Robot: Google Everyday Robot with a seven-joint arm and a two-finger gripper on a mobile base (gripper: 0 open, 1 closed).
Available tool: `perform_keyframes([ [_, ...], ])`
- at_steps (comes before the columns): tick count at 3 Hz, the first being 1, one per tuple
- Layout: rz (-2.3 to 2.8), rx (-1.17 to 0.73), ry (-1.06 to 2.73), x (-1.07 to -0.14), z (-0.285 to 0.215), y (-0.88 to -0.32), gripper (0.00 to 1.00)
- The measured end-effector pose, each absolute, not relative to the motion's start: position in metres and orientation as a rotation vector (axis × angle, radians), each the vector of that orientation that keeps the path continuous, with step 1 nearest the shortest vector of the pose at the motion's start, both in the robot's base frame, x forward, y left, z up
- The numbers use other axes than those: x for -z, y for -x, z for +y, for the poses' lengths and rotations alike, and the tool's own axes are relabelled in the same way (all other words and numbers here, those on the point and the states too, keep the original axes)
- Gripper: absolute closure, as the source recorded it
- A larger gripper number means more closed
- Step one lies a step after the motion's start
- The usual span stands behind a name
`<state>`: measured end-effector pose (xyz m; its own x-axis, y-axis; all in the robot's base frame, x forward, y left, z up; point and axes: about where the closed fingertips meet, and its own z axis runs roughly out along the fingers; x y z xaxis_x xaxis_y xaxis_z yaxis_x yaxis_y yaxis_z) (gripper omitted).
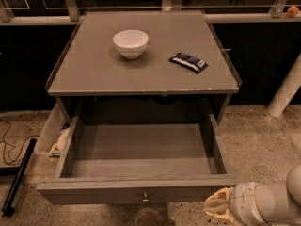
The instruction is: Close top drawer
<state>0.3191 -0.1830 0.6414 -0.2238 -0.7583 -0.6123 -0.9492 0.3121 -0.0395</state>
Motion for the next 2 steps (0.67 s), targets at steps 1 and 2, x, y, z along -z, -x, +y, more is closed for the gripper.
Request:
perform_keyframes([
  [1,2.064,-0.479,1.501,-0.6286,-0.1757,-0.33,1.0],
  [2,2.064,-0.479,1.501,-0.6284,-0.1754,-0.3303,0.81],
])
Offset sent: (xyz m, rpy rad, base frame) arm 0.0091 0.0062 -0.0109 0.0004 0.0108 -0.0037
